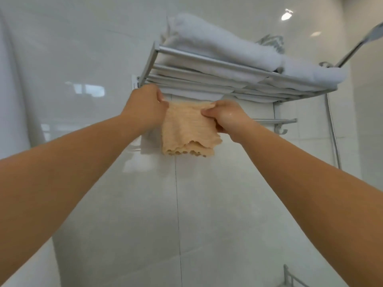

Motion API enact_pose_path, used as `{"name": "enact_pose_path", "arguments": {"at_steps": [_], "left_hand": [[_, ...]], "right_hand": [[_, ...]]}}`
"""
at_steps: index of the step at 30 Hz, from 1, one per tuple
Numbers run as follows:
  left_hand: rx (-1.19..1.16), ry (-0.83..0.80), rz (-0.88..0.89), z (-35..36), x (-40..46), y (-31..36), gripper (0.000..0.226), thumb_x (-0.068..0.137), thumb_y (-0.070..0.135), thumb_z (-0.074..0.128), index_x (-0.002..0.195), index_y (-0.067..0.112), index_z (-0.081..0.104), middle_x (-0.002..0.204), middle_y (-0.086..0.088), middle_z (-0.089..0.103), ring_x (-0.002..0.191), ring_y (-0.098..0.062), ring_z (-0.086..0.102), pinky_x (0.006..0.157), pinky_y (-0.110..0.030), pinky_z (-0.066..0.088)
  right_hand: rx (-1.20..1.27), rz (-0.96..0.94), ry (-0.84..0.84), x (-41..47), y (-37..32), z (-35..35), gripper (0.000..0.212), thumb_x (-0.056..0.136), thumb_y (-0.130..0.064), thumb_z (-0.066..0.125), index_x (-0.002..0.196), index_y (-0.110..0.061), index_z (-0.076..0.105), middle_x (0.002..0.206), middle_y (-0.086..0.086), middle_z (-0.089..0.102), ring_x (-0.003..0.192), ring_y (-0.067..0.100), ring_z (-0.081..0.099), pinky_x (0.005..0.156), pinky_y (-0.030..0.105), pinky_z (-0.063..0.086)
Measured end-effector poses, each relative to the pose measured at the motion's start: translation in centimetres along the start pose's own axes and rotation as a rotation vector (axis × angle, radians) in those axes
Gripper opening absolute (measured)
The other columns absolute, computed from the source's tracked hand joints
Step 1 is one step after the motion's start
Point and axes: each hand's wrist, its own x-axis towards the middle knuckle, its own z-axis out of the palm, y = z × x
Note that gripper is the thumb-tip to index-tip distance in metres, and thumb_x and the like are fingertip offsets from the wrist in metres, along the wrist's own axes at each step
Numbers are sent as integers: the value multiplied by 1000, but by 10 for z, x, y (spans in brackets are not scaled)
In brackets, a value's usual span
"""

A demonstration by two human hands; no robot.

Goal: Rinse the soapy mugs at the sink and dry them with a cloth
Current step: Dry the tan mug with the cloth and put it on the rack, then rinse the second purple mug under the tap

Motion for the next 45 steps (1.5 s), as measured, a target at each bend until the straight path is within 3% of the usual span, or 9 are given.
{"name": "enact_pose_path", "arguments": {"at_steps": [5, 10, 13, 19, 28, 31, 34, 39, 45], "left_hand": [[204, 48, -124, 7, 24, -15, 26, 91, 15, 53, 117, 12, 50, 109, -10, 59, 99, -32, 57, 83, -36, 45], [164, -76, -233, 15, 42, -24, 23, 86, 5, 52, 107, -1, 58, 91, -16, 60, 65, -19, 48, 51, -27, 36], [184, -57, -186, 15, 43, -24, 9, 87, 8, 51, 88, 4, 58, 94, -17, 62, 74, -24, 54, 60, -28, 44], [329, -249, 23, 7, 27, -14, 29, 95, 50, 50, 78, 30, 62, 84, 7, 61, 90, -19, 55, 100, -46, 39], [235, -387, 77, 3, 22, -28, 48, 100, 47, 40, 88, 10, 67, 82, -6, 63, 71, -14, 54, 66, -23, 41], [174, -271, 101, -5, 17, -32, 45, 100, 45, 42, 79, 11, 62, 75, -3, 58, 68, -15, 52, 62, -26, 40], [6, -102, 65, -18, 2, -38, 35, 100, 33, 45, 81, 7, 58, 74, -1, 52, 66, -13, 46, 62, -26, 37], [-313, -168, -275, -55, -43, -69, 21, 96, 29, 54, 99, 10, 63, 91, -2, 64, 77, -15, 57, 71, -27, 49], [-549, -258, -667, -127, -141, -135, 7, 93, 24, 59, 94, 18, 62, 83, 2, 66, 70, -12, 61, 66, -24, 49]], "right_hand": [[-419, -216, 166, 29, -6, 39, 10, 93, -15, 50, 102, -14, 45, 81, -4, 49, 79, 19, 52, 68, 32, 42], [-706, -278, 286, 42, 9, 54, 26, 92, -19, 50, 115, -11, 43, 98, 4, 57, 91, 27, 54, 77, 35, 39], [-838, -433, 347, 43, 15, 54, 20, 94, -26, 50, 110, -16, 59, 112, 6, 59, 107, 27, 50, 86, 35, 34], [-672, -291, -3, 40, 18, 41, 41, 99, -44, 39, 71, -25, 60, 77, -6, 65, 76, 12, 56, 96, 37, 30], [-781, -273, -74, 44, 22, 45, 45, 100, -50, 25, 78, -29, 58, 83, -8, 63, 82, 11, 56, 97, 43, 26], [-817, -423, 102, 34, 25, 48, 39, 99, -46, 32, 117, -24, 59, 114, -2, 63, 105, 21, 57, 96, 42, 31], [-628, -560, 314, 6, 14, 55, 24, 97, -30, 42, 106, -14, 58, 97, 0, 61, 86, 18, 56, 76, 33, 42], [-256, -68, -116, -37, -21, 85, 18, 90, -15, 49, 82, -4, 61, 71, 6, 60, 56, 15, 54, 53, 22, 44], [-152, 292, -406, -122, -10, 140, 22, 96, -25, 51, 88, -11, 67, 74, 4, 69, 58, 14, 62, 61, 25, 49]]}}
